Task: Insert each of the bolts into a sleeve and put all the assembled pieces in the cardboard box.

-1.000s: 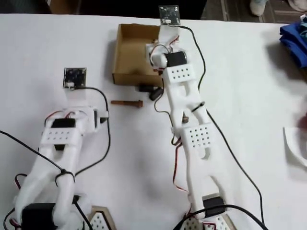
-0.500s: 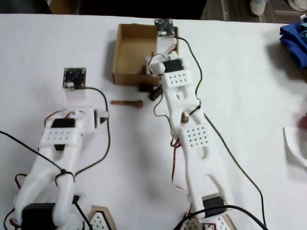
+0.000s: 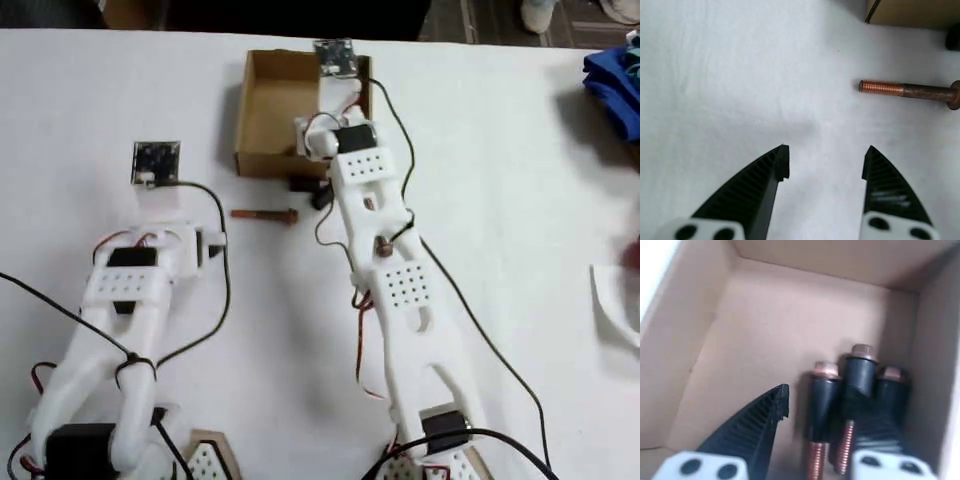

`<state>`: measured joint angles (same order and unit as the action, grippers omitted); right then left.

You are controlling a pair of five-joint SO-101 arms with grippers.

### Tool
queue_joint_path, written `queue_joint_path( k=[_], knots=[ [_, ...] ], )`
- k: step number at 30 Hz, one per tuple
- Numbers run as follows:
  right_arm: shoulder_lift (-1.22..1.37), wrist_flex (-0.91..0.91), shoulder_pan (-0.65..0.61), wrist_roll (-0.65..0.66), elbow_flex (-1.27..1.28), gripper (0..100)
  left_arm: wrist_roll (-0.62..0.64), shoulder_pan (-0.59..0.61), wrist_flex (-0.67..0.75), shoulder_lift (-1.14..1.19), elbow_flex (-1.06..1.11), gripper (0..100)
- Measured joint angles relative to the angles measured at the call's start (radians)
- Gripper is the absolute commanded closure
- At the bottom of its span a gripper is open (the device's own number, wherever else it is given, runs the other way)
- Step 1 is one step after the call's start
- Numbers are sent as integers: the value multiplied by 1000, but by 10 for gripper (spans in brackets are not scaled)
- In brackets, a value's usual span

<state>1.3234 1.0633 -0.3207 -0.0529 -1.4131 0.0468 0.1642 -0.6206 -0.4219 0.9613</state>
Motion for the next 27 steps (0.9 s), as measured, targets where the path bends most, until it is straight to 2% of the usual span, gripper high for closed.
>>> queue_joint_path(
  k=[6,11,20,24,27],
  knots=[
    [2,6,6,0,-49,871,0,0,0,0,0,747],
    [2,98,5,0,-192,981,0,2,0,0,0,747],
    [-129,483,81,0,-209,796,0,0,0,0,0,747],
    [-216,647,75,0,-210,790,0,2,0,0,0,747],
    [-278,678,64,0,-210,790,0,0,0,0,0,747]
  ],
)
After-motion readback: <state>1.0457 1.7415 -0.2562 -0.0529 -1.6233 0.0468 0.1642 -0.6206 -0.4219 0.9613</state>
